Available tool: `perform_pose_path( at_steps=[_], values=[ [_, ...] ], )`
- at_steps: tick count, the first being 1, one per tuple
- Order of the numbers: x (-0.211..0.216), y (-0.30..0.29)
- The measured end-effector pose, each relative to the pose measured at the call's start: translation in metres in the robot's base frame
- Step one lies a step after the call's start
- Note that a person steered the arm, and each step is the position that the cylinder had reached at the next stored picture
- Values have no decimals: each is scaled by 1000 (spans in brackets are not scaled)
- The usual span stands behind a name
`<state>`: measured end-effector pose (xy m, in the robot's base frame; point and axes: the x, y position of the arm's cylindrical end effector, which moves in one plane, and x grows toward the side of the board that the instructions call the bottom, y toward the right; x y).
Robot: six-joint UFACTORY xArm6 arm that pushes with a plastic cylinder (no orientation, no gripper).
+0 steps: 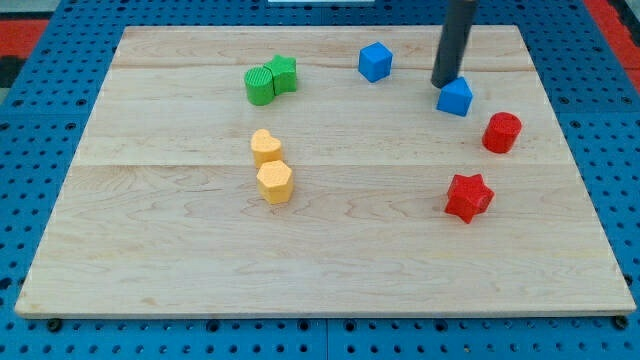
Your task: Push blue triangle above the red circle at center right
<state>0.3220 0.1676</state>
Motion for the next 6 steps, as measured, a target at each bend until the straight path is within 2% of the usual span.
perform_pose_path(
  at_steps=[3,4,6],
  values=[
    [21,-18],
    [40,-12],
    [44,10]
  ],
)
